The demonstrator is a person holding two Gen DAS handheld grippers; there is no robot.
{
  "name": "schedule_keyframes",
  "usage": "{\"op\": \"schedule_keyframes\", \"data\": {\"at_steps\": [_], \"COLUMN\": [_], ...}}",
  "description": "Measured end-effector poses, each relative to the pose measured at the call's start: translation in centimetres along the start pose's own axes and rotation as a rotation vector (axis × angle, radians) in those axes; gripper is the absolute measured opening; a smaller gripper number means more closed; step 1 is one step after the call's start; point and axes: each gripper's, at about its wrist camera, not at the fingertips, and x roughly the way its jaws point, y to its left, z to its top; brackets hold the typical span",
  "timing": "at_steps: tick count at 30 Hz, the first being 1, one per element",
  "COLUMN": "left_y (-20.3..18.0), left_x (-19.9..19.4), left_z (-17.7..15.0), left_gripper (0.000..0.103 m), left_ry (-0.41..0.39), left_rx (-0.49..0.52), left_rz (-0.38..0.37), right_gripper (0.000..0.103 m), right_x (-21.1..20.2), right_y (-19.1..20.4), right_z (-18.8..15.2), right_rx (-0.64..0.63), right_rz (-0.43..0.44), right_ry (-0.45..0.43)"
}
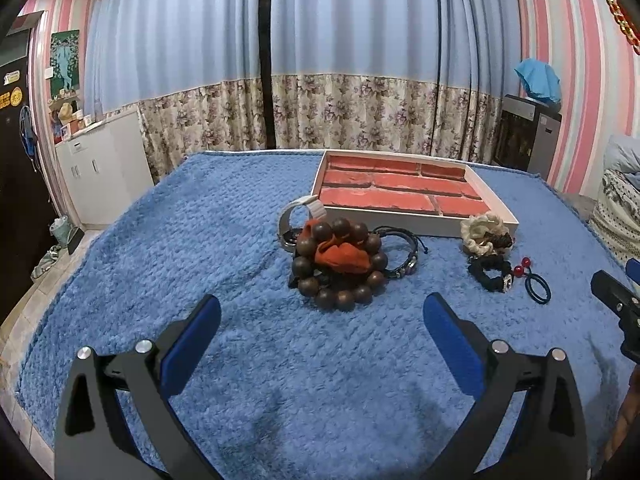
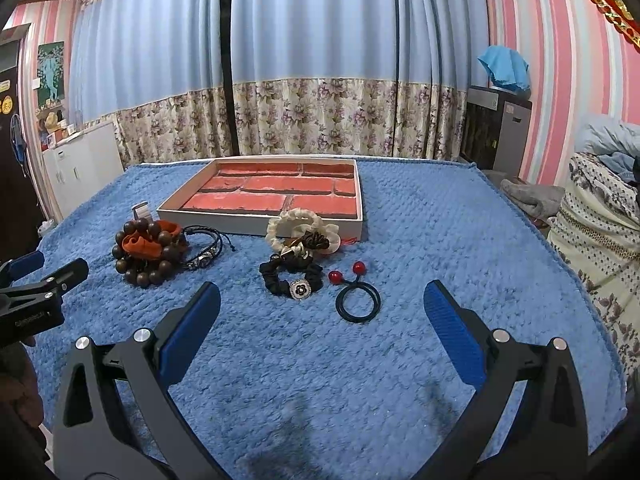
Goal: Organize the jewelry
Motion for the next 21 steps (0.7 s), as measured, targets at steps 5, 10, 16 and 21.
{"op": "schedule_keyframes", "data": {"at_steps": [5,10,16,21], "left_y": [0.2,0.6,0.9,1.2], "left_x": [0.5,0.8,1.6,2.5], "left_z": [0.1,0.3,0.3,0.3], "left_gripper": [0.099,0.099,0.099,0.098], "left_ry": [0.008,0.010,0.019,0.030], "left_rx": [-0.007,-0.008,-0.012,-0.019], "left_rz": [0.009,0.015,0.019,0.021], "right_gripper": [0.099,0.099,0.099,0.099], "right_x": [0.3,0.6,1.6,2.5], "right_y": [-0.1,-0.1,-0.4,-0.6], "right_z": [-0.1,-0.1,0.0,0.1], "right_rx": [0.001,-0.003,0.004,0.007], "right_rz": [0.004,-0.003,-0.007,-0.012], "right_ry": [0.007,0.010,0.021,0.037]}}
